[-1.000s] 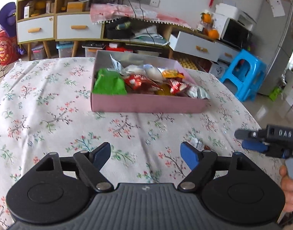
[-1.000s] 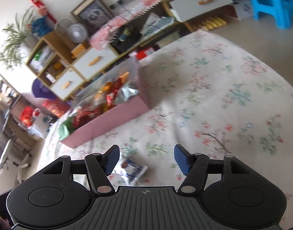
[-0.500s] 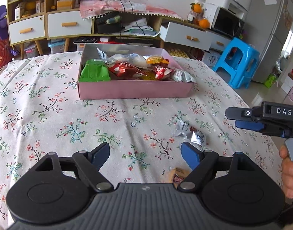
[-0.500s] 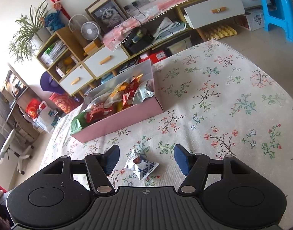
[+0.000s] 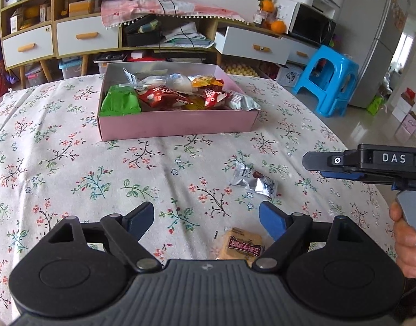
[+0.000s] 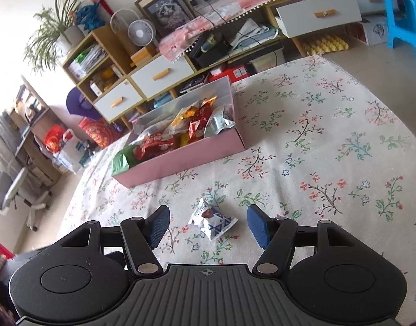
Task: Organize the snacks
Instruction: 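Withdraw both open tools toward the last two snacks on the tablecloth, then grasp the brown square pack with left tool while right tool grasps the silver-blue wrapper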
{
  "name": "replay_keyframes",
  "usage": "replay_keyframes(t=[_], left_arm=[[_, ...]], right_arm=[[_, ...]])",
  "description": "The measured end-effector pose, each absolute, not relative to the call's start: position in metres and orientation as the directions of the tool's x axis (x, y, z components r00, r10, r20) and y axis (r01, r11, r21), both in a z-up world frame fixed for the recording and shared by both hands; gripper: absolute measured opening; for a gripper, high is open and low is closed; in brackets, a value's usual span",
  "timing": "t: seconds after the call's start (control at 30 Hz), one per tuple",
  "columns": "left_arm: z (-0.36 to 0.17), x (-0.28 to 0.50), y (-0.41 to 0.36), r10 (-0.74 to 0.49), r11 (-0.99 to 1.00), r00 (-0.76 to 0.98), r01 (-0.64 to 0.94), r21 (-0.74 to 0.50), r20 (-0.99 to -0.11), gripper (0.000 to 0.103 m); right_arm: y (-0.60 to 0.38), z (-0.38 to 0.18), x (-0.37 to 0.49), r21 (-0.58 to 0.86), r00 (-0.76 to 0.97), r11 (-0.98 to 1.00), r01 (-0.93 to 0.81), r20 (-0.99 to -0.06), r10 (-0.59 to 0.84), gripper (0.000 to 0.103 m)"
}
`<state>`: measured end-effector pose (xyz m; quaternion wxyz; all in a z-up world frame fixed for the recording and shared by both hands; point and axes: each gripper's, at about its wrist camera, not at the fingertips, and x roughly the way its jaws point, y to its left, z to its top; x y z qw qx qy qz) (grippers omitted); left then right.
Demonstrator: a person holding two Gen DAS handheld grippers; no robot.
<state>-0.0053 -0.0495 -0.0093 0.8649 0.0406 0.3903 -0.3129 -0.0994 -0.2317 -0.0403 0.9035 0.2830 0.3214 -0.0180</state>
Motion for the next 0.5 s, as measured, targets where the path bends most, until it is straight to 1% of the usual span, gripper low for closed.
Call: replay_keyframes(t=[0.17, 0.33, 0.5], left_arm=[[-0.011, -0.005, -0.048, -0.526, 0.791, 0.473, 0.578, -0.202, -0.707, 0.088], [-0.017, -0.005, -0.053, -0.513, 0.779, 0.464, 0.605, -0.164, -0.722, 0.088], [-0.031, -0.017, -0.070, -0.536, 0.700, 0.383, 0.700, -0.143, -0.752, 0.089]], right_arm=[[-0.239, -0.047, -0.103, 0.507, 0.786, 0.830, 0.233, -0.601, 0.146, 0.064], [-0.241, -0.062, -0.095, 0.511, 0.762, 0.817, 0.265, -0.631, 0.148, 0.064], [-0.220, -0.065, -0.082, 0.433, 0.744, 0.878, 0.204, -0.651, 0.148, 0.064]])
